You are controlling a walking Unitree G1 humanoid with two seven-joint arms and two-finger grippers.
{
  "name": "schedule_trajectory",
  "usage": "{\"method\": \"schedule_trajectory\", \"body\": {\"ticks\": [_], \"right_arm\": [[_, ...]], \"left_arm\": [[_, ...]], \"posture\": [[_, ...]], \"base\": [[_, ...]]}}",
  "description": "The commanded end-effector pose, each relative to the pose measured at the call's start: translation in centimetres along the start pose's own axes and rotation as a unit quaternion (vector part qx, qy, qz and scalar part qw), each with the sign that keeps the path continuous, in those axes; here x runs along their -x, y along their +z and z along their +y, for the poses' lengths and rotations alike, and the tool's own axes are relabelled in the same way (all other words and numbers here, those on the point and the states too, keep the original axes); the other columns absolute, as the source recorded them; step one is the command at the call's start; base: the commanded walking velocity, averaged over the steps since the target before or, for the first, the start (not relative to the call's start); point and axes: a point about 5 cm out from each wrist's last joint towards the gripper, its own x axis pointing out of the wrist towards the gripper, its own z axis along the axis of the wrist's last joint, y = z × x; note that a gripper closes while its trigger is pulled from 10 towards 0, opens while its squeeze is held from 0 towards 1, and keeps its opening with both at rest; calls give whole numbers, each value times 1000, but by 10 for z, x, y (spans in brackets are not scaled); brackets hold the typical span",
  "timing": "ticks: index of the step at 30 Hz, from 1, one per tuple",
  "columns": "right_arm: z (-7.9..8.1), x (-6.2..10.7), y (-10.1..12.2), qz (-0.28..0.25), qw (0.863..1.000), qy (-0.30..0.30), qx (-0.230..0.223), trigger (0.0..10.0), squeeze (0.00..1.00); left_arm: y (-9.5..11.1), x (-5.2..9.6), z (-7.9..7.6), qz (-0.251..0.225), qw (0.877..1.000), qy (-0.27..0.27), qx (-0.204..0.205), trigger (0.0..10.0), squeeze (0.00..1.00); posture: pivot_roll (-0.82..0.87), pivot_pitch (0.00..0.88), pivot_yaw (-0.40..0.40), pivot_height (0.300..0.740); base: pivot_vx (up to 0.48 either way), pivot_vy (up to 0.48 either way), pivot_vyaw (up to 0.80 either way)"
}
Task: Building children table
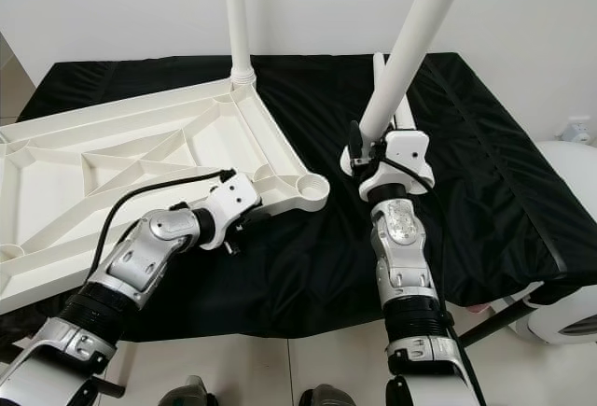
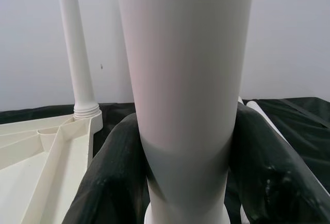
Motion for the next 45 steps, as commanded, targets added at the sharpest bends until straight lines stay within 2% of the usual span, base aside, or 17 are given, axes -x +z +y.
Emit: {"method": "schedule_trajectory", "body": {"ticks": [1, 2, 3, 4, 5, 9, 14, 15, 16, 20, 28, 29, 30, 31, 32, 33, 45], "right_arm": [[3, -2, 5, -11, 1000, 5, -4, 10000, 0], [3, -2, 5, -11, 1000, 5, -4, 10000, 0], [5, -2, 5, -10, 1000, 10, -6, 10000, 0], [6, -2, 6, -9, 1000, 13, -7, 10000, 0], [7, -3, 6, -7, 1000, 17, -15, 10000, 0], [9, -5, 7, -3, 999, 21, -26, 10000, 0], [14, -10, 5, 25, 999, 32, -27, 10000, 0], [17, -12, 4, 31, 998, 41, -25, 10000, 0], [20, -14, 4, 36, 998, 48, -23, 10000, 0], [27, -19, 4, 52, 996, 65, -30, 10000, 0], [42, -27, 13, 46, 991, 115, -56, 10000, 0], [45, -26, 13, 48, 989, 125, -56, 10000, 0], [47, -24, 13, 50, 988, 136, -58, 10000, 0], [49, -22, 13, 53, 986, 144, -59, 10000, 0], [49, -22, 13, 53, 986, 144, -59, 10000, 0], [50, -21, 12, 57, 985, 150, -60, 10000, 0], [42, -4, 8, 85, 977, 169, -96, 10000, 0]], "left_arm": [[-9, 0, -3, 26, 999, -22, 5, 7490, 0], [-9, 0, -3, 26, 999, -22, 5, 7490, 0], [-11, 2, -3, 28, 999, -25, 4, 0, 0], [-12, 3, -3, 30, 999, -27, 4, 0, 0], [-15, 4, -2, 37, 999, -24, 4, 10000, 0], [-18, 4, -1, 48, 999, -18, 3, 10000, 0], [-20, 7, -1, 41, 999, -18, 17, 9647, 0], [-20, 8, -1, 41, 999, -15, 14, 3608, 0], [-20, 10, -1, 42, 999, -13, 12, 9882, 0], [-23, 13, -1, 47, 999, -11, 10, 10000, 0], [-26, 15, 0, 59, 998, 4, 18, 10000, 0], [-26, 15, 0, 55, 998, 4, 20, 8471, 0], [-25, 16, -1, 53, 998, 4, 21, 0, 0], [-25, 16, -1, 53, 998, 4, 22, 627, 0], [-25, 16, -1, 53, 998, 4, 22, 627, 0], [-26, 16, -1, 58, 998, 6, 20, 10000, 0], [-30, 20, 3, 69, 997, 21, 22, 10000, 0]], "posture": [[25, 0, 12, 740], [25, 0, 12, 740], [23, 0, 7, 740], [23, 0, 7, 740], [26, 0, -2, 740], [26, 0, -3, 740], [28, 0, -14, 740], [30, 0, -23, 740], [30, 0, -23, 740], [35, 0, -35, 740], [43, 0, -54, 740], [44, 0, -59, 740], [45, 0, -62, 740], [45, 0, -62, 740], [45, 0, -62, 740], [45, 0, -63, 740], [39, 0, -63, 740]], "base": [[0, 0, 0], [0, 0, 0], [0, 0, 0], [0, 0, 0], [0, 0, 0], [0, 0, 0], [0, 0, 0], [0, 0, 0], [0, 0, 0], [0, 0, 0], [0, 0, 0], [0, 0, 0], [0, 0, 0], [0, 0, 0], [0, 0, 0], [0, 0, 0], [0, 0, 0]]}}
